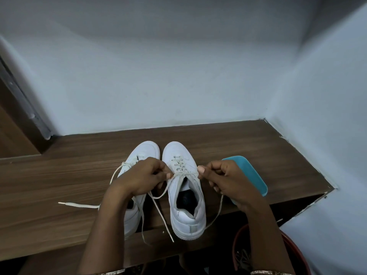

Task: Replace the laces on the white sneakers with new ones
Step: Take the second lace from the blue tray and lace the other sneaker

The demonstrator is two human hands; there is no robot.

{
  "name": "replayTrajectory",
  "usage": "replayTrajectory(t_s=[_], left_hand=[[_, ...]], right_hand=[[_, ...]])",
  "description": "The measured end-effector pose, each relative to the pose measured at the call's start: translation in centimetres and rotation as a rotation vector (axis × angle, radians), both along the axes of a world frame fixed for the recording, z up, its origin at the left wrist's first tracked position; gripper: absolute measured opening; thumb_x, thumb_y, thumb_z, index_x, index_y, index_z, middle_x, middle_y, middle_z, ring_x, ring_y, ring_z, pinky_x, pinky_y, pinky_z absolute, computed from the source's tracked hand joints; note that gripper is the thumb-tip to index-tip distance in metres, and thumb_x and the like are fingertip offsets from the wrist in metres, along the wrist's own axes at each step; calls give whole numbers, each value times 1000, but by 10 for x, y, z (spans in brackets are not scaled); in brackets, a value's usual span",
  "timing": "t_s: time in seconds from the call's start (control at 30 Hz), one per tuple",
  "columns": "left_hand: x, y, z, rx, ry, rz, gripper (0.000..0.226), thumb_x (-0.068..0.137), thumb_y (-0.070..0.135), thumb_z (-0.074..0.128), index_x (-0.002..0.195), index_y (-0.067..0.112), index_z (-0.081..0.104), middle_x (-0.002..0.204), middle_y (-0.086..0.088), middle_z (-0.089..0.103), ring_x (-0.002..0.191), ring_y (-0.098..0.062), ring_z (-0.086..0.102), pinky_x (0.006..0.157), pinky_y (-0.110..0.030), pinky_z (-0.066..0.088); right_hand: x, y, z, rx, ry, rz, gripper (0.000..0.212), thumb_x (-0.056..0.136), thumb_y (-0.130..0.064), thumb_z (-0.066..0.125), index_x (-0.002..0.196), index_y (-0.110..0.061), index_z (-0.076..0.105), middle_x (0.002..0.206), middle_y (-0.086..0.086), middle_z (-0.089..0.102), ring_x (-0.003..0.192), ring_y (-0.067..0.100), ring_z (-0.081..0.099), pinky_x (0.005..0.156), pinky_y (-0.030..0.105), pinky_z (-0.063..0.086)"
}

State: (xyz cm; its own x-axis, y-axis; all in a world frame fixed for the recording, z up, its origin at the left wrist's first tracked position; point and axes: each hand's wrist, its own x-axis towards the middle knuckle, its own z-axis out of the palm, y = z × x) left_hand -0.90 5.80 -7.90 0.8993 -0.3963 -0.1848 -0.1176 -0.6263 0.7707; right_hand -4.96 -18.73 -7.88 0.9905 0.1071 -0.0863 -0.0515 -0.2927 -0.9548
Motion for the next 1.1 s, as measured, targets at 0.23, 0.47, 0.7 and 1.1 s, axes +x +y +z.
replayTrajectory(t_s=[0.23,0.47,0.7,1.1], left_hand=[[-2,-4,-1,-63,71,-53,21,81,37,80,78,18,71,67,5,63,65,-7,56,67,-28,45],[-6,-10,8,-448,117,86,34,94,37,60,88,6,72,83,7,72,81,-10,58,78,-28,44],[-7,-41,2,-1012,296,292,35,91,38,57,68,12,58,87,-12,72,86,-23,70,88,-36,55],[-7,-35,-14,-885,179,106,23,95,21,58,104,12,77,87,-7,69,77,-16,53,79,-29,42]], right_hand=[[0,4,2,181,-45,77,20,95,-23,65,86,-8,74,64,5,61,63,14,55,61,21,48],[3,8,0,462,-52,-92,24,86,-31,68,83,-8,74,82,8,68,81,18,61,84,38,50],[10,37,-3,922,16,-168,26,99,-22,55,82,-5,64,94,20,72,89,29,71,86,38,58],[15,53,-21,807,-3,-167,20,99,-8,54,110,3,68,97,19,73,85,25,71,73,32,59]])
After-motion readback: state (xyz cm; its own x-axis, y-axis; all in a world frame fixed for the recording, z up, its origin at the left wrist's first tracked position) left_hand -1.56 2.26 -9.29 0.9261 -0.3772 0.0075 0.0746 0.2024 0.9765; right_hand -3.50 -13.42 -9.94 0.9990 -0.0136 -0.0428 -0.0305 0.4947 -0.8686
